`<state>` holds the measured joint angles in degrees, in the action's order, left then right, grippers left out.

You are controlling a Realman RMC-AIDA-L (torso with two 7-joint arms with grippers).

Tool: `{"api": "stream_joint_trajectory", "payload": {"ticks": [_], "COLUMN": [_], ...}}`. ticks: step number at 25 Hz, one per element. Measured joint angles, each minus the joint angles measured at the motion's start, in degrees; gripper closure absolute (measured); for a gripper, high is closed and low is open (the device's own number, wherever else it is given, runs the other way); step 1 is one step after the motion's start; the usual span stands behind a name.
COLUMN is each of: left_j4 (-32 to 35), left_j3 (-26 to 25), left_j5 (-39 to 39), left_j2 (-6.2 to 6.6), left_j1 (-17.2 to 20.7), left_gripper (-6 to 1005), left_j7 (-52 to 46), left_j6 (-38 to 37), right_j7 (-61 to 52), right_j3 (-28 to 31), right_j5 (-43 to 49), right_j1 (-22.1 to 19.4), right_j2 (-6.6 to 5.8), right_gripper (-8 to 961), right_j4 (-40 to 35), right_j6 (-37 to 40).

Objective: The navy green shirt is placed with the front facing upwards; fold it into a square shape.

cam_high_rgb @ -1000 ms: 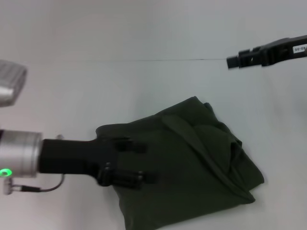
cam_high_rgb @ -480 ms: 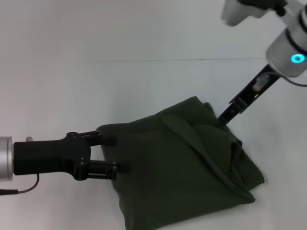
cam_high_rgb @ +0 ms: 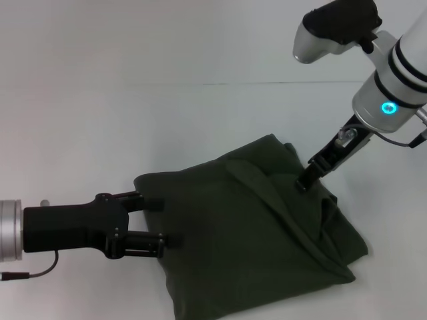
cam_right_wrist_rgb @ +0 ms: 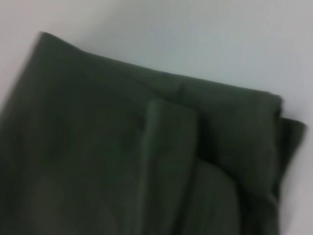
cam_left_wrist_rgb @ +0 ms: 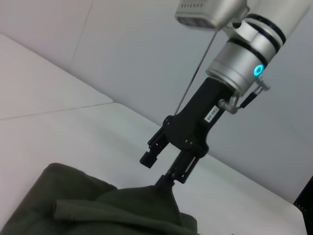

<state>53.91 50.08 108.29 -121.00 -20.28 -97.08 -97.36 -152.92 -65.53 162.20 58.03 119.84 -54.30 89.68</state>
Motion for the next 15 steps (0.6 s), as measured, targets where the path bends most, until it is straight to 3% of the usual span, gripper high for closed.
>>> {"api": "stream_joint_trajectory", "payload": {"ticks": [6,15], "left_j4": [-1.39,-2.38], "left_j3": [0.13,0.07], "left_j5": [0.15,0.77], "left_j2": [0.07,0.07], "left_j1": [0.09,0.30], "left_gripper": [49,61], "left_j7": [1.13,2.13], "left_j6": [0.29,0.28], "right_j7": [-1.05,0.03], "right_j3": [-0.24,7.82], "right_j5": [-2.75,-4.61], "right_j1": [-1.15,-4.86], "right_j2": [-0.04,-0.36], "right_gripper": [101,101], "right_j4": [2.70,5.92], "right_j6": [-0.74,-1.71]}}
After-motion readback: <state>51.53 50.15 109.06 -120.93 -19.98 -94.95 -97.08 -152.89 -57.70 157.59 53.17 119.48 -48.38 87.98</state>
